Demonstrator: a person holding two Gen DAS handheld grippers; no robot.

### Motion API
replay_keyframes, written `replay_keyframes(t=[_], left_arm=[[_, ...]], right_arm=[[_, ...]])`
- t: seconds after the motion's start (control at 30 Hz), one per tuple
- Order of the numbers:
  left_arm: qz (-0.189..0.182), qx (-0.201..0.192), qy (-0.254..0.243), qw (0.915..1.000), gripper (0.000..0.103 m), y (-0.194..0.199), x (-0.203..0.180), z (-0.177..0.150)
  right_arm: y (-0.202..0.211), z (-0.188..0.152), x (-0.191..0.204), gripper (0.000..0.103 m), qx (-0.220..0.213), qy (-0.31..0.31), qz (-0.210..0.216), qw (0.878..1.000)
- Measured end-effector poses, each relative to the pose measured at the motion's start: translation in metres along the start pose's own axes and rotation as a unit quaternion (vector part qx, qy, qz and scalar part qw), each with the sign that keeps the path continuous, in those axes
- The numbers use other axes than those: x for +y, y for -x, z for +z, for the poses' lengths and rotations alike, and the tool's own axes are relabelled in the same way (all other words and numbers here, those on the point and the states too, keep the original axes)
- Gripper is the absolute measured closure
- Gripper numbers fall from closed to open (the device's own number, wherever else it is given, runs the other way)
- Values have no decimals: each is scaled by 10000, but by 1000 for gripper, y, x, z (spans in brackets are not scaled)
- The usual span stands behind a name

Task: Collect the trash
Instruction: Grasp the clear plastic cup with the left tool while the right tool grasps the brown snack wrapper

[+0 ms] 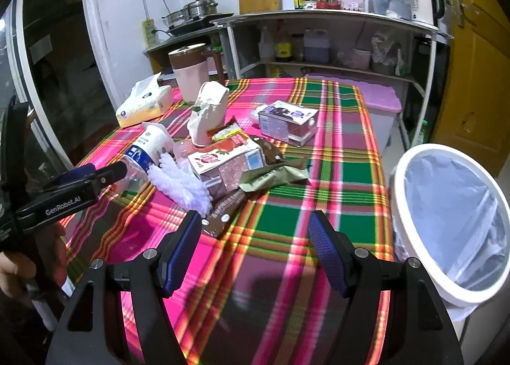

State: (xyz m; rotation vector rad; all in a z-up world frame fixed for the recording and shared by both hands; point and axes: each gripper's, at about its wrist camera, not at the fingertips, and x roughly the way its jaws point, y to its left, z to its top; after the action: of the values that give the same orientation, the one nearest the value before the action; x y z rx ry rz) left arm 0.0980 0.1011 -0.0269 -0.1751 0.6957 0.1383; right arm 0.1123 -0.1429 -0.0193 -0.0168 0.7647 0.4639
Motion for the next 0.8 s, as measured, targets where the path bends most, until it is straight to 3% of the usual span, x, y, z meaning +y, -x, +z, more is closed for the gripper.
replay_keyframes(t=[0.13, 0.2, 0.4, 0.6, 0.8], left_arm=[[5, 156, -104, 9998, 20, -14, -2, 0], [-27, 240, -151, 9996, 25, -20, -2, -1], [40, 455, -306, 9985, 58, -35, -4, -4], [-8, 396, -228, 9990, 58, -32, 5, -7], [-18, 359, -167, 9992, 58, -27, 11, -9]], right_arm=[[-12, 3, 4, 33, 98, -20, 72, 9999], [-18, 3, 7, 33, 154, -22, 105, 9998], [-31, 5, 12, 33, 309, -35, 151, 9994], [-45, 5, 16, 37, 523, -65, 146, 9985], [-59, 4, 18, 54, 751, -167, 182, 9969]])
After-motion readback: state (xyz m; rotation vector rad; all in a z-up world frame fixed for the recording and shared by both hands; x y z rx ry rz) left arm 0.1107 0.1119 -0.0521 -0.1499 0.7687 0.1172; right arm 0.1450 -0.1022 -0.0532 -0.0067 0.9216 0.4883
